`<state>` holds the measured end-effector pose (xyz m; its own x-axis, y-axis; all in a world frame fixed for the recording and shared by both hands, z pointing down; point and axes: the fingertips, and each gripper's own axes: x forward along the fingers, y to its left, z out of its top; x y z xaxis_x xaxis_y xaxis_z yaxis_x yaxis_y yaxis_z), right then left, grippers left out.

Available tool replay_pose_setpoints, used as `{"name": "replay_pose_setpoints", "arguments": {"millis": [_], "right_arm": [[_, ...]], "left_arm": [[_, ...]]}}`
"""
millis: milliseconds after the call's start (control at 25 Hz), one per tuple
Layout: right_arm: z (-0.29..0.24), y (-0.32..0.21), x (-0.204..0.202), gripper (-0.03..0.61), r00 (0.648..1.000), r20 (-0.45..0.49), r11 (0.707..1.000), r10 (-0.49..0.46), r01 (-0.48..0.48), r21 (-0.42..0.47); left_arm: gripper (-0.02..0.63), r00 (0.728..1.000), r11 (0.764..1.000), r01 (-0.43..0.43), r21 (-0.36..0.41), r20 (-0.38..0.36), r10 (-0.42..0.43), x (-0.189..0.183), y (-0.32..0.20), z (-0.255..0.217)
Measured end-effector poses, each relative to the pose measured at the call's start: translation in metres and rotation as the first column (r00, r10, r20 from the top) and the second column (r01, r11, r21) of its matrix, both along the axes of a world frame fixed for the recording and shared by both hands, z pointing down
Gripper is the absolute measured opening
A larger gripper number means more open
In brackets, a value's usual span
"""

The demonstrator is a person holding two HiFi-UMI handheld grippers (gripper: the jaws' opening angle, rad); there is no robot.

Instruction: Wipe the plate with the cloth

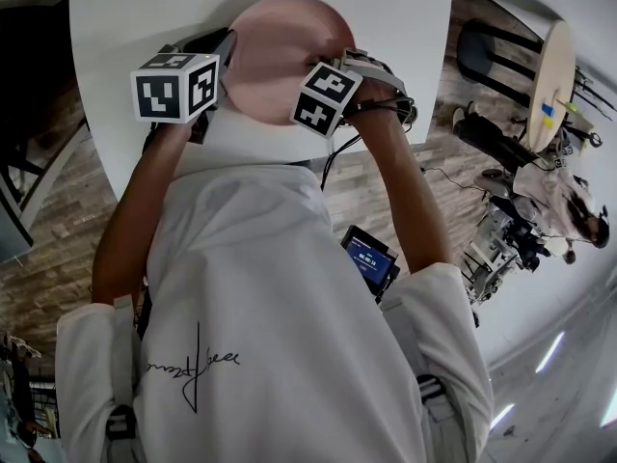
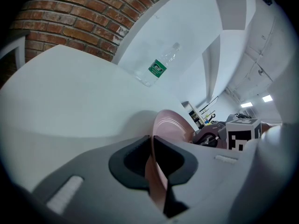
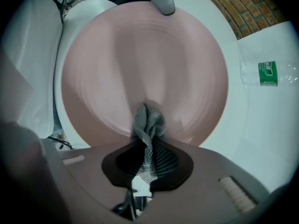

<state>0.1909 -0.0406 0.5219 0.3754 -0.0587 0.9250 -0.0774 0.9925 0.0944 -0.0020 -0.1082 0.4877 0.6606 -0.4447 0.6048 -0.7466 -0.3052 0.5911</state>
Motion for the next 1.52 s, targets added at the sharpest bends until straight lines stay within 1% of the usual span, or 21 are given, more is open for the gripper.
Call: {"name": "replay_pose_setpoints", "arguments": {"millis": [80,160,280,560,720,800,1000,1120,1320,1400,1520], "right_arm": [[0.000,-0.005,0.001,0.035,1.000,-0.008,0.999,-0.023,0.023,0.033],[-0.001,-0.014,0.001,0.035,0.999,-0.013,0.995,-0.045,0.046,0.088],[-0.003,-0.023,0.001,0.035,0.999,-0.004,0.987,-0.054,0.054,0.148],[-0.004,-0.041,-0.001,0.034,0.996,-0.013,0.967,-0.092,0.092,0.239],[-0.004,-0.048,-0.005,0.032,0.994,-0.010,0.957,-0.111,0.109,0.269],[-0.005,-0.054,-0.008,0.032,0.993,-0.006,0.947,-0.117,0.113,0.300],[-0.008,-0.074,-0.020,0.032,0.989,0.020,0.908,-0.145,0.125,0.400],[-0.010,-0.084,-0.028,0.031,0.989,0.051,0.892,-0.142,0.105,0.439],[-0.013,-0.092,-0.042,0.031,0.985,0.135,0.873,-0.111,0.031,0.487],[-0.015,-0.090,-0.051,0.032,0.976,0.194,0.874,-0.098,-0.009,0.486],[-0.016,-0.085,-0.065,0.034,0.953,0.293,0.884,-0.072,-0.075,0.462]], "left_arm": [[0.043,1.000,1.000,0.000,-0.001,-0.001,0.000,0.000,0.000,0.000],[0.043,1.000,1.000,0.000,0.000,-0.001,0.000,0.000,0.000,-0.001],[0.043,1.000,1.000,0.000,0.002,-0.001,0.000,0.000,0.000,-0.001],[0.044,1.000,1.000,0.001,0.003,-0.005,-0.001,0.001,0.000,-0.001],[0.044,1.000,1.000,0.004,0.005,-0.005,-0.004,-0.002,-0.001,-0.001],[0.044,1.000,1.000,0.002,0.006,-0.005,-0.002,-0.002,-0.001,-0.001],[0.044,1.000,1.000,0.000,0.004,-0.008,0.000,-0.002,0.000,-0.001],[0.044,1.000,1.000,0.010,-0.006,-0.017,-0.011,-0.003,-0.001,-0.001],[0.044,1.000,1.000,0.016,0.003,-0.012,-0.016,-0.003,-0.003,-0.003],[0.048,1.000,1.000,0.013,0.007,-0.013,-0.013,-0.003,-0.003,-0.004],[0.049,1.000,1.000,0.007,0.014,-0.008,-0.007,-0.002,-0.004,-0.005]]}}
